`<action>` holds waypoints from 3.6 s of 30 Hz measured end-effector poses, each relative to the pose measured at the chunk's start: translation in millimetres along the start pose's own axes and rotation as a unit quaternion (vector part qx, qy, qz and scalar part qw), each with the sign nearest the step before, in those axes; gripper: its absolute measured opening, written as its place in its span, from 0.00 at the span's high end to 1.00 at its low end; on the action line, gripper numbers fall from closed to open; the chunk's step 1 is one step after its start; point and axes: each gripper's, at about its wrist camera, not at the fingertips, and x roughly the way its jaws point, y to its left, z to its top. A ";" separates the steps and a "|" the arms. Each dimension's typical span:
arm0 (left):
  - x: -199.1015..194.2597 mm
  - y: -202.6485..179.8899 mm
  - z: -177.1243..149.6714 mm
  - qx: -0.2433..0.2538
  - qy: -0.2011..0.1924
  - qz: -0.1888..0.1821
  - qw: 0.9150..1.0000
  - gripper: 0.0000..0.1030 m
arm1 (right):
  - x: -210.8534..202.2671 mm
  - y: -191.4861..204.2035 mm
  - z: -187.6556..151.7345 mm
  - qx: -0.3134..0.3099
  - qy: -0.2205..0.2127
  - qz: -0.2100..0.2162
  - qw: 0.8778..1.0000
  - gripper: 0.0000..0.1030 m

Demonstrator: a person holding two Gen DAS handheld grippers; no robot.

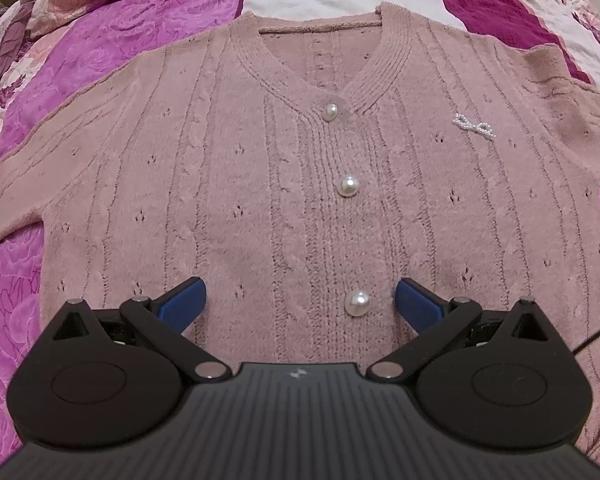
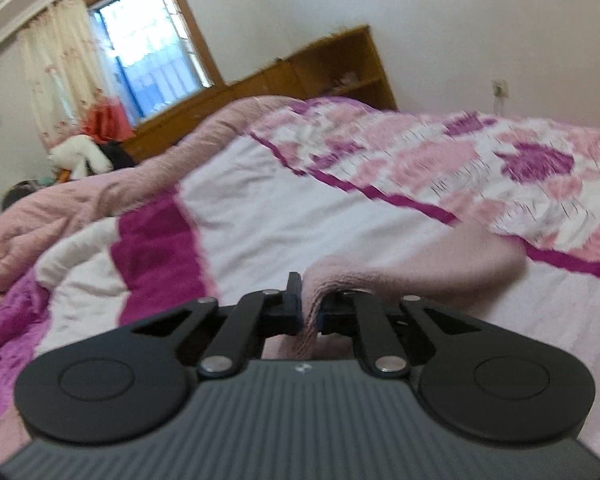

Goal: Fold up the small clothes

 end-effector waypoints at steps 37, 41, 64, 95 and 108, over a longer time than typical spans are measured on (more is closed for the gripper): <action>-27.8 96.8 2.2 -0.086 -0.049 0.036 0.994 0.00 | -58.6 248.3 -31.6 -0.157 0.038 0.197 0.967 0.91; -24.3 105.8 1.5 -0.091 -0.050 0.041 0.994 0.00 | -55.1 281.6 -57.7 -0.173 0.066 0.216 0.959 0.91; -8.8 146.3 -9.5 -0.115 -0.040 0.062 0.991 0.00 | -10.7 358.2 -194.9 -0.250 0.268 0.208 0.907 0.59; -17.0 144.7 -8.7 -0.115 -0.044 0.062 0.990 0.00 | -43.3 349.7 -183.5 -0.239 0.290 0.190 0.907 0.47; -39.1 108.4 16.6 -0.064 -0.085 0.052 0.993 0.00 | -68.3 247.5 -126.7 -0.166 0.233 0.139 0.948 0.35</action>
